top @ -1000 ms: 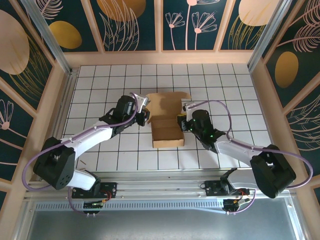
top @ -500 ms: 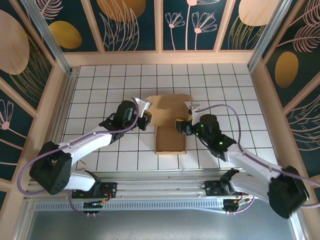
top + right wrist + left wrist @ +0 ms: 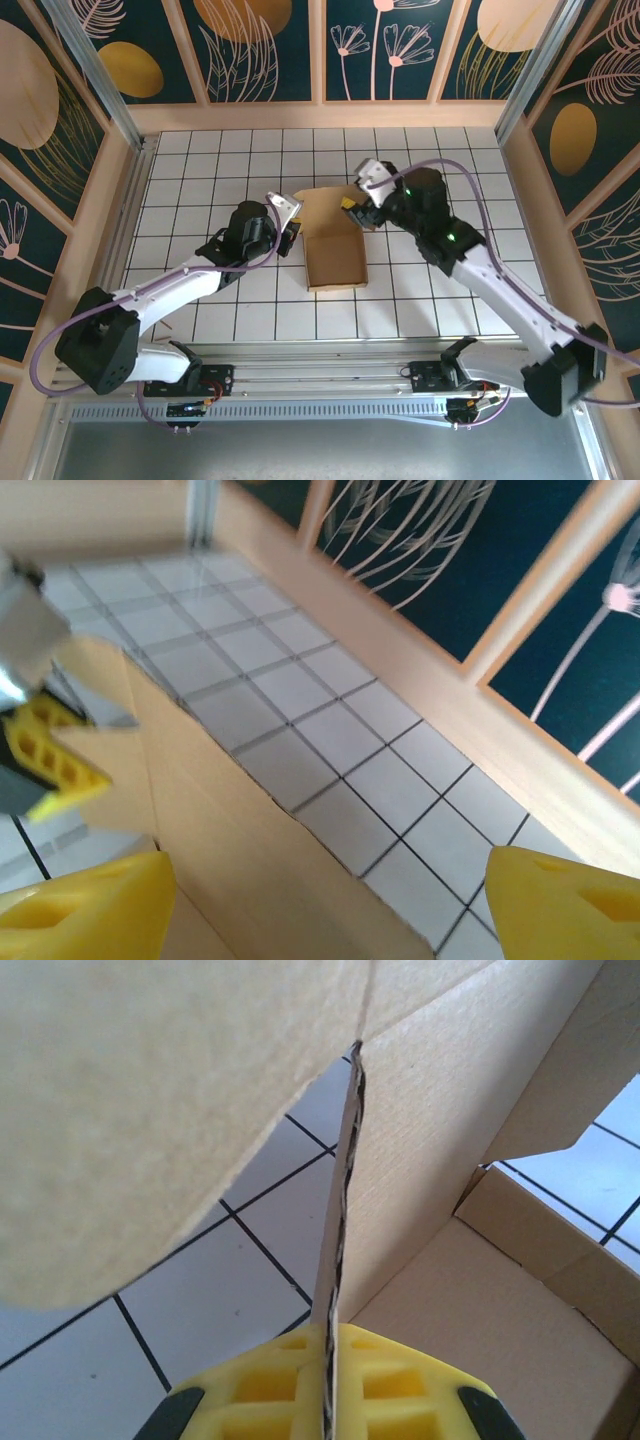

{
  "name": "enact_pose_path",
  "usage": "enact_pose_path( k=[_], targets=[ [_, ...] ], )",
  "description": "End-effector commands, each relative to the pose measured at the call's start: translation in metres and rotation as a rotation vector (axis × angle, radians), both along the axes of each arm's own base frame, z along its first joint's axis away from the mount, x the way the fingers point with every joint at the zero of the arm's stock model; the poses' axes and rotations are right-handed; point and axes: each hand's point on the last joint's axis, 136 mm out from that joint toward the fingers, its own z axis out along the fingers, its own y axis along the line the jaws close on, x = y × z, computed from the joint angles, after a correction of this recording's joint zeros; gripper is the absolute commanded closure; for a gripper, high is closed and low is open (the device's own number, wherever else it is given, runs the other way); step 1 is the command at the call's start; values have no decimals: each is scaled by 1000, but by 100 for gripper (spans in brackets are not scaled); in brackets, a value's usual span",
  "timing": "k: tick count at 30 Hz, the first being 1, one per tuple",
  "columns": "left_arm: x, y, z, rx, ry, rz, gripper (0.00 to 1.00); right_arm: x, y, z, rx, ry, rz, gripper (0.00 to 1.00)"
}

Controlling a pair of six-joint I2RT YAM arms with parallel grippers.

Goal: Fold the paper box

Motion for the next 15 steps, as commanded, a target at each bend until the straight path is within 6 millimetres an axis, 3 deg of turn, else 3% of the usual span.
enact_pose_path(
  k=[1,3,7,10,12,15],
  targets=[
    [14,-9,19,30,-108,-25,95,7,6,-29,-304,-46,177,19],
    [15,-10,18,36,-111,-32,94,21,9,-35,-359,-36,177,20],
    [18,-11,14,53,-120,-31,94,19,24,-49,-382,28,275,27],
    [20,-12,12,55,-127,-30,94,22,30,-56,-379,34,277,52],
    [21,-12,12,50,-125,-28,90,24,30,-61,-402,20,253,63],
    [16,-15,22,-6,-137,-36,73,24,27,-62,-440,-36,220,72]
  ],
)
